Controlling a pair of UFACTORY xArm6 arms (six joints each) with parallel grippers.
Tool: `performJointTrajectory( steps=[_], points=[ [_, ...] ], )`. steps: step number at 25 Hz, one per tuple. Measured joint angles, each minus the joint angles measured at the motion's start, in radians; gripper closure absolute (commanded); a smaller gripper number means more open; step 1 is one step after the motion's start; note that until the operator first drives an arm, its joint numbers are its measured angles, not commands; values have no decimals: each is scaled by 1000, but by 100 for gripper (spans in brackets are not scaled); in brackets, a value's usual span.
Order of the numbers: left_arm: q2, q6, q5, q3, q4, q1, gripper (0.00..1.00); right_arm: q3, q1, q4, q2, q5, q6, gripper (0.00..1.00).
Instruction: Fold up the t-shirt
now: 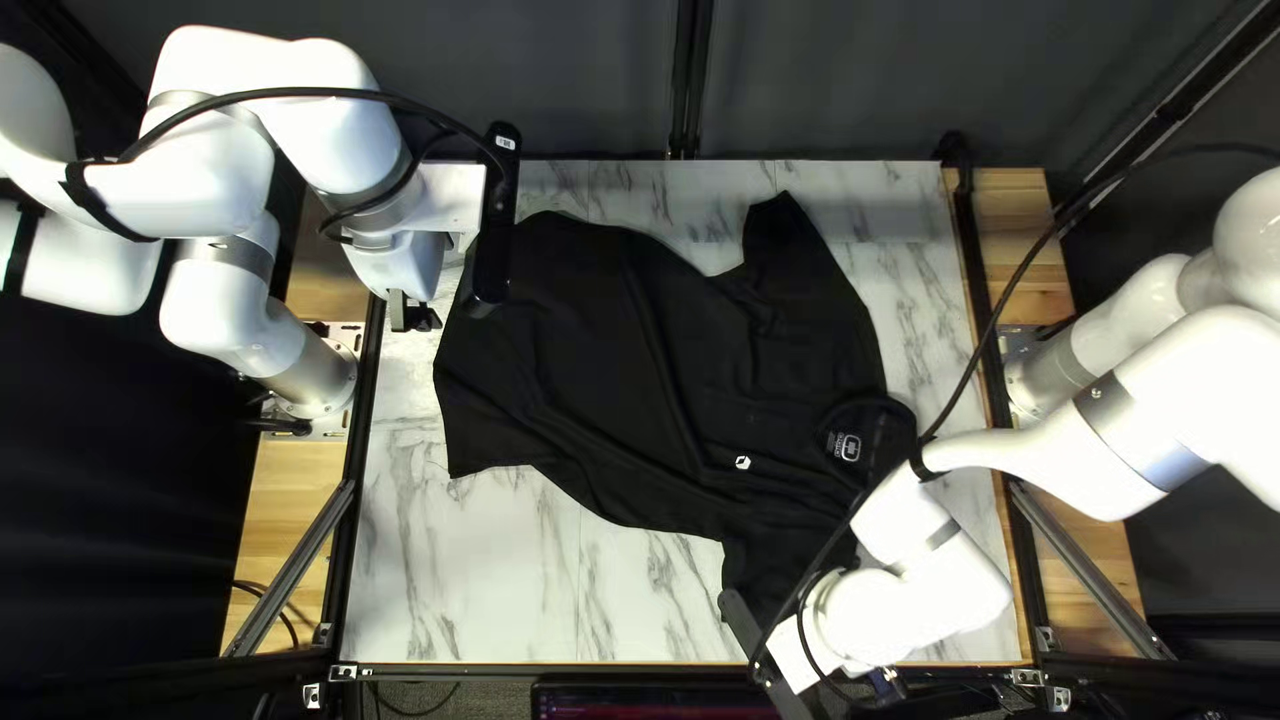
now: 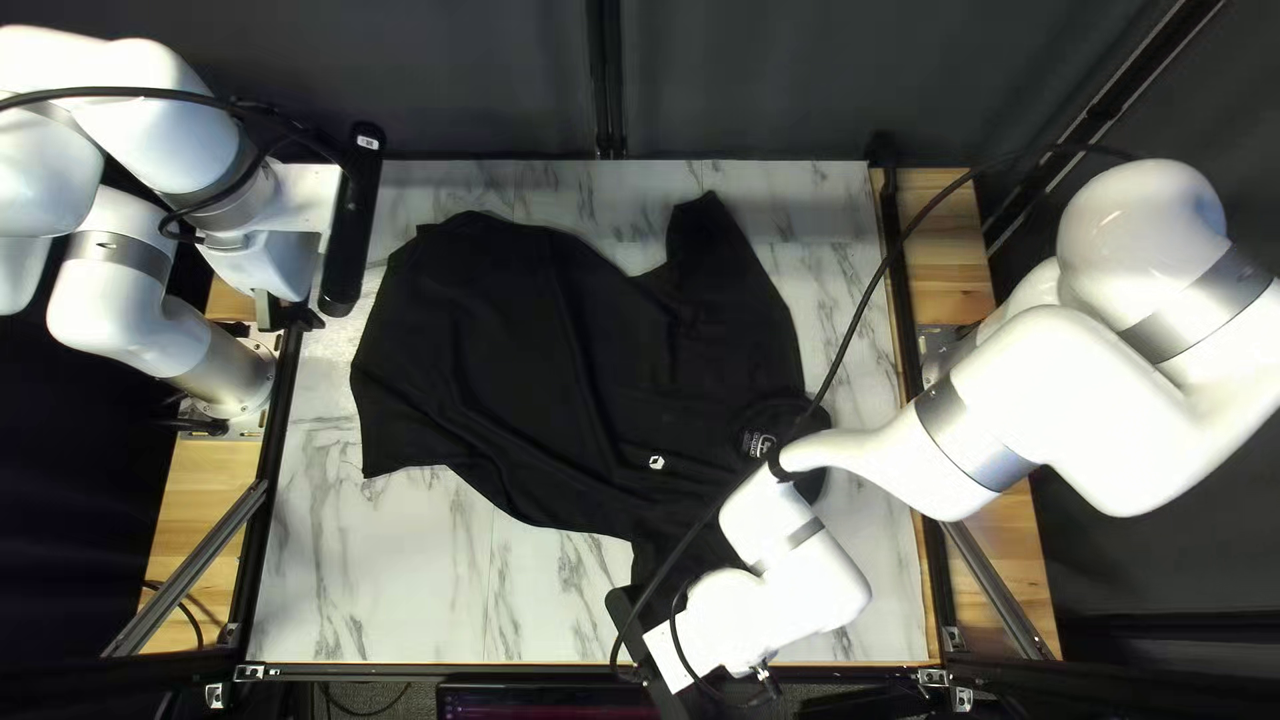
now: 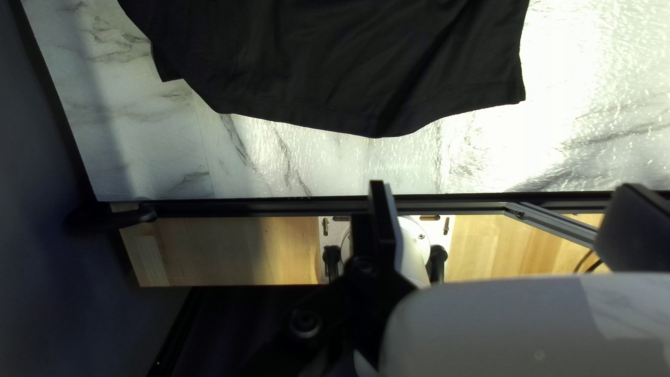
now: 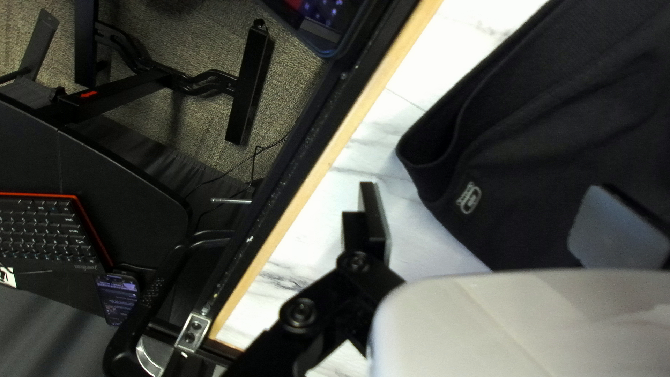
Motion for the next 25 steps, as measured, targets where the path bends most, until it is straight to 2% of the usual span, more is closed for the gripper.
performJointTrajectory(
  steps=[2, 3, 4, 5, 6, 16, 25],
  points=[
    [0, 0, 0, 0, 0, 0, 0, 14, 5, 7, 2, -17, 2, 22],
    [0, 0, 0, 0, 0, 0, 0, 20, 5, 10, 2, -25, 1, 37],
    [0, 0, 0, 0, 0, 0, 0, 27, 4, 14, 2, -32, -3, 47],
    [0, 0, 0, 0, 0, 0, 0, 32, 2, 17, 2, -39, -7, 67],
    [0, 0, 0, 0, 0, 0, 0, 36, 0, 21, 3, -46, -13, 98],
    [0, 0, 0, 0, 0, 0, 0, 66, -13, 49, 0, -78, -52, 100],
    [0, 0, 0, 0, 0, 0, 0, 54, 14, 25, -52, 8, 16, 100]
  ],
)
